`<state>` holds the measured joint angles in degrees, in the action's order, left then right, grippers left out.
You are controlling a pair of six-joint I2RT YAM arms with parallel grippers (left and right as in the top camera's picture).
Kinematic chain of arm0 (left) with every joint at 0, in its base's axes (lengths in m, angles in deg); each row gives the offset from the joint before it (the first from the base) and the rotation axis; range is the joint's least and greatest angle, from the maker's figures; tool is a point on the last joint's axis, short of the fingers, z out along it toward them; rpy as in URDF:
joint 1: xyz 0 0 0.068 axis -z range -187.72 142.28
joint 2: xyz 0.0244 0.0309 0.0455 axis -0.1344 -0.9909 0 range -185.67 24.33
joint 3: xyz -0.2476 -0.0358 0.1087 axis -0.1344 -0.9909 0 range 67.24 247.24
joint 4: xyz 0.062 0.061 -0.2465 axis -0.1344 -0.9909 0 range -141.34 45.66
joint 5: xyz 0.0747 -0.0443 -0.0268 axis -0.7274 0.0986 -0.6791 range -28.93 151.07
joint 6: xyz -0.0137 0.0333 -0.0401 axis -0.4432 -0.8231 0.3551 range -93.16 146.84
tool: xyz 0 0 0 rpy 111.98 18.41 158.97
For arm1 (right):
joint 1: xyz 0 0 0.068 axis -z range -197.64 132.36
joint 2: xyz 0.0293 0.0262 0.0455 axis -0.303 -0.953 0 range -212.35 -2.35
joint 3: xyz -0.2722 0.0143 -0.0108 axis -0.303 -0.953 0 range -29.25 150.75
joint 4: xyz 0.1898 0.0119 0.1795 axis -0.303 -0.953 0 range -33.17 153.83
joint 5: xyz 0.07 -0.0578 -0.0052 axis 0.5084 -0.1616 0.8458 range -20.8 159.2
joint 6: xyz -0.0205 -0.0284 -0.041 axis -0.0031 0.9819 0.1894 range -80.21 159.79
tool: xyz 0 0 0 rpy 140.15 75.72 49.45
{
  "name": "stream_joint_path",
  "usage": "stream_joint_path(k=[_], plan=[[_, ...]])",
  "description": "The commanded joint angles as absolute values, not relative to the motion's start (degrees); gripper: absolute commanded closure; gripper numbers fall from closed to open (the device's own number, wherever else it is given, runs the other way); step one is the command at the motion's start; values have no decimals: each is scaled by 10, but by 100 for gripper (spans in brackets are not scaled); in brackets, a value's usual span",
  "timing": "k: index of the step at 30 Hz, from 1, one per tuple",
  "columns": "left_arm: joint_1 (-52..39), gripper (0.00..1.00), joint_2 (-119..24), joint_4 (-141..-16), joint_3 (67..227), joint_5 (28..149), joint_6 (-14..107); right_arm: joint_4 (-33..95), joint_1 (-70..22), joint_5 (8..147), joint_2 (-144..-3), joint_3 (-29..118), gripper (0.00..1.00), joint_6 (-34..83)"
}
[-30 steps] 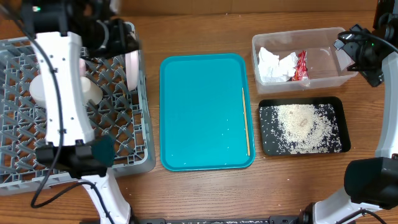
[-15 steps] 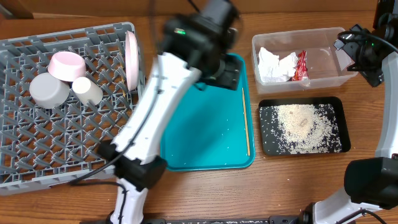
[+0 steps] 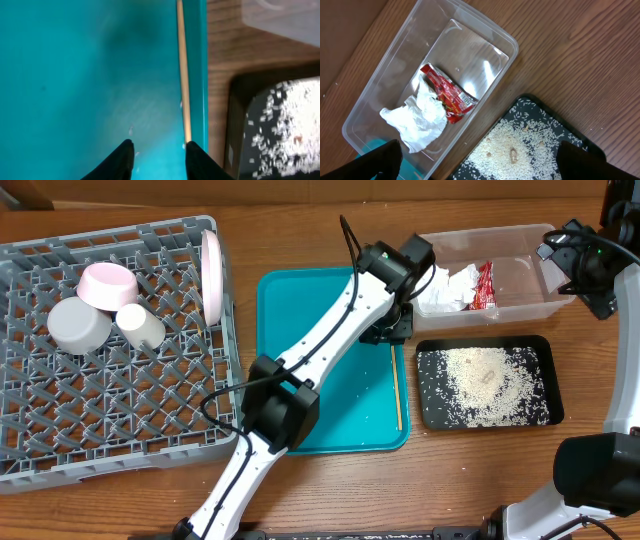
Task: Sort waste into correct bins and load items into the dishwasher
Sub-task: 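Reach the left gripper to the remaining chopstick on the tray and grasp it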
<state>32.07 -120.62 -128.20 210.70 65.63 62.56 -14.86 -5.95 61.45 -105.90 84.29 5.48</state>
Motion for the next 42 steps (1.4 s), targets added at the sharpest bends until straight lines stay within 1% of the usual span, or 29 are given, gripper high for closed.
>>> stream_joint_path(k=[1, 6, 20, 28, 42], plan=[[325, 67, -1227, -1259, 2106, 672, 646, -147, -58, 613, -1043, 856, 0, 53], [327, 66, -1248, -1227, 2106, 672, 664, -147, -58, 613, -1043, 856, 0, 53], [332, 64, -1271, -1201, 2097, 670, 676, -147, -58, 613, -1043, 856, 0, 53], [341, 65, -1272, -1207, 2097, 634, 687, -147, -58, 613, -1043, 856, 0, 53], [347, 66, -1273, -1207, 2068, 634, 696, -147, -58, 613, -1043, 856, 0, 53]])
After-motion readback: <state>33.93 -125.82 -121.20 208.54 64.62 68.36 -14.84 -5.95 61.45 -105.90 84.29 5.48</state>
